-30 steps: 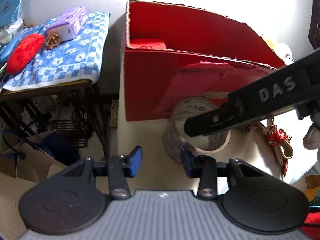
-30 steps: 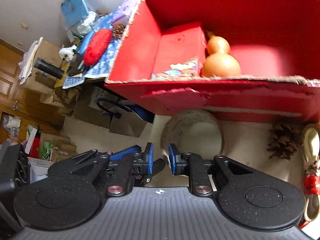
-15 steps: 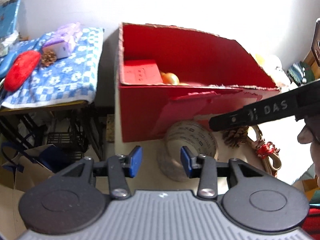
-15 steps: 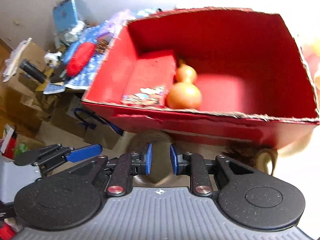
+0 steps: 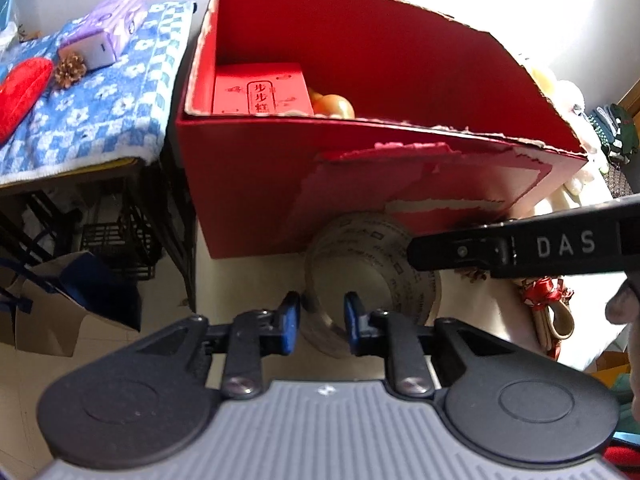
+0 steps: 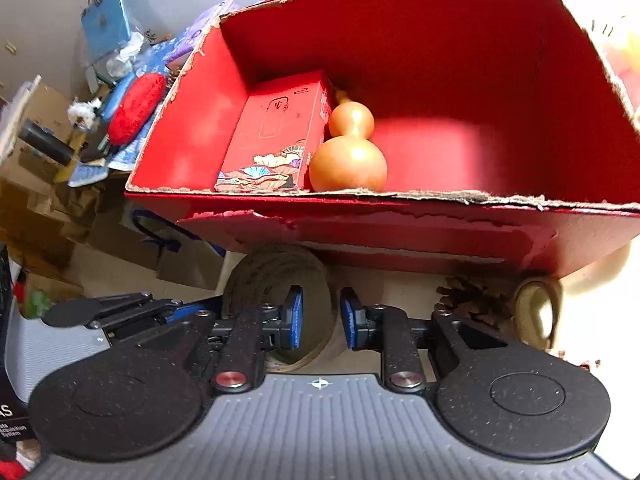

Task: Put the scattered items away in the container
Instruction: 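Lift the tape roll up with the right gripper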

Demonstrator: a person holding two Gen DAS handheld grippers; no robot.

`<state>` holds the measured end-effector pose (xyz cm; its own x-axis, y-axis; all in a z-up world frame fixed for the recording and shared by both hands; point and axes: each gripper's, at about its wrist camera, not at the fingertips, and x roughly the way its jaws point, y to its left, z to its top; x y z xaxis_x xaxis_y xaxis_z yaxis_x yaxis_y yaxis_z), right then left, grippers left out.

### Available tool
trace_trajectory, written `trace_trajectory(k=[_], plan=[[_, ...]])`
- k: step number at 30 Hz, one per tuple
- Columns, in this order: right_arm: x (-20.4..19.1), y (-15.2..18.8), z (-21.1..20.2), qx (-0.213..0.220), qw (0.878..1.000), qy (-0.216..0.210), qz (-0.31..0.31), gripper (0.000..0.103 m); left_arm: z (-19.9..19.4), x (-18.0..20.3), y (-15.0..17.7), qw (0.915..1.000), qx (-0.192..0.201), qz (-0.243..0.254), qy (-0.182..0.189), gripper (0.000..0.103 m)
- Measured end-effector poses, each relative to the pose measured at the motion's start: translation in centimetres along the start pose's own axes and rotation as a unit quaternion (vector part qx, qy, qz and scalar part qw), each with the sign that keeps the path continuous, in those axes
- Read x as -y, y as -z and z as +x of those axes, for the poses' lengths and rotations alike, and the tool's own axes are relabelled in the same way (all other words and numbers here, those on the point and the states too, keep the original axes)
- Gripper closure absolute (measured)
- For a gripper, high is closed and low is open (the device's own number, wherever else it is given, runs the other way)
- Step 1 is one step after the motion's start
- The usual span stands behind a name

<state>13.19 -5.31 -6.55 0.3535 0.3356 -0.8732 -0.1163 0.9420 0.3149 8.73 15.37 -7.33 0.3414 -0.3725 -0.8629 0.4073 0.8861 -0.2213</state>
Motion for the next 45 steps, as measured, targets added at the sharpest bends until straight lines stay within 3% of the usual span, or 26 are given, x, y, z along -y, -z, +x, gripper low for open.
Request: trace_trajectory(k=[7,11,21,39,45], plan=[[0.6,0.0,1.5,-0.017,1.000,0.012,0.005,0.078,0.6,-0.2,-0.2,0.9999,-0.009,-0.007,-0.004,0.080],[1.2,0.1,2.2,-0.029,0.999,0.008,0.019,0.090,1.0,0.0,-0.3,0.9999,-0.012,-0.004,-0.009,0.080],[0.6,0.3,1.0,-0.031,1.000,-0.004,0.003,0.089,-0.1,0.3,-0.3,0.9998,-0.011,0.008,-0.014,0.087],[-0.1,1.3,-5.1,0.034,0.996,-0.067,-0.038,0.088,-8.0,3.1,0.6,0.9966,0.069,0.028,-0.035,0.087],[0.3,1.2,-7.6,0.082,0.992,-0.084,-0.035,0.088,-10.5,4.5,-0.2,0.9923,0.113,0.035,-0.037,0.087]])
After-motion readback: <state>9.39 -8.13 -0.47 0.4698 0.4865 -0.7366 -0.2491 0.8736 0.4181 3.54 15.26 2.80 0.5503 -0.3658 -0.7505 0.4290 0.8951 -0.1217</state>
